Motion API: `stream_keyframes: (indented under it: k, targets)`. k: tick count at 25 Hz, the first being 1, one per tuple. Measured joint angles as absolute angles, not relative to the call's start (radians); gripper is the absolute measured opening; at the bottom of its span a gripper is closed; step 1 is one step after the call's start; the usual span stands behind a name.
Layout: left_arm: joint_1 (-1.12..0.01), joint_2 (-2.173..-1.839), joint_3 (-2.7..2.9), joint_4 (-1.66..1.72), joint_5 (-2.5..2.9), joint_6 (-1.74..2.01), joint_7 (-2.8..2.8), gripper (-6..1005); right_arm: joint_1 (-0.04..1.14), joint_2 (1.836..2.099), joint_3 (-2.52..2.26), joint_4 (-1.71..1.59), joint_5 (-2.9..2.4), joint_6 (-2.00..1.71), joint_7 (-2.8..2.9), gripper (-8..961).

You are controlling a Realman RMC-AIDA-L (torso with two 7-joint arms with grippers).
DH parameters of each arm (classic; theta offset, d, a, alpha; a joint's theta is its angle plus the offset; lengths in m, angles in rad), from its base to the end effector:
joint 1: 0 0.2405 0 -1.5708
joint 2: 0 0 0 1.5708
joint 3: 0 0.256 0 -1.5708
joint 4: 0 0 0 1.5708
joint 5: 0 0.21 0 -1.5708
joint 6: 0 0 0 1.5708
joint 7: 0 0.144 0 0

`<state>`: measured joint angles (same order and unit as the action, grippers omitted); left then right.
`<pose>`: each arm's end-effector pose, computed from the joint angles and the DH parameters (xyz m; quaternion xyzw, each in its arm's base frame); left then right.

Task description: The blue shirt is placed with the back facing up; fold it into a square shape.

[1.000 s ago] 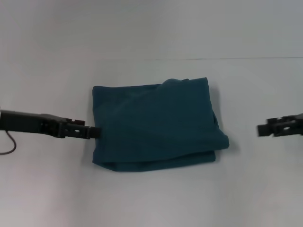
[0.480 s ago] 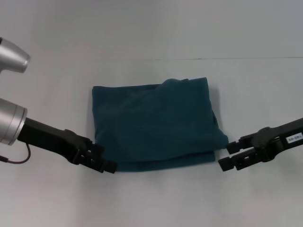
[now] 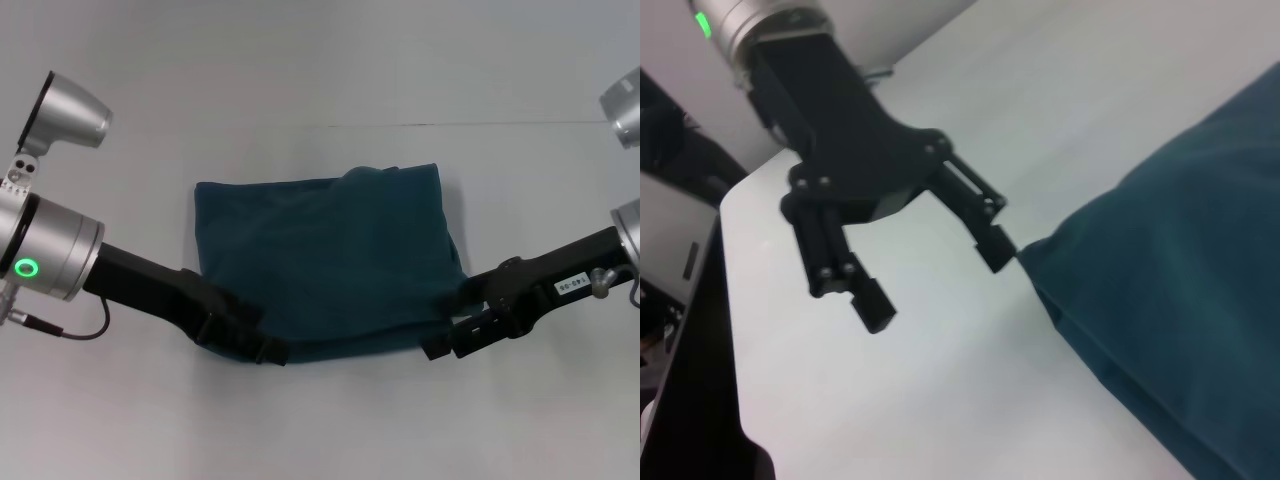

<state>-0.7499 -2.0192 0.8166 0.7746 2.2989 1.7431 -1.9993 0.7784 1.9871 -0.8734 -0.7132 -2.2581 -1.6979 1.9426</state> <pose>-0.2084 0.3551 0.0123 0.9387 0.3387 0.0571 0.0294 0.2055 0.3635 0.0104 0.9498 -0.3076 -0.0501 0.0270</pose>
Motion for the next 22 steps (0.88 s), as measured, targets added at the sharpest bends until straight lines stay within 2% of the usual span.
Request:
stream_keyframes:
  k: [4,22]
  targets:
    - [-0.760,-2.019,0.817,0.767,2.298,1.752,-2.007,951,0.787,1.997,-0.878,-0.713,-2.257,-1.696,1.912,881]
    - [-0.760,-2.030,0.813,0.785,2.296,1.726,-2.013,951,0.781,2.006,-0.857,-0.741,-2.225,-1.570,1.880,881]
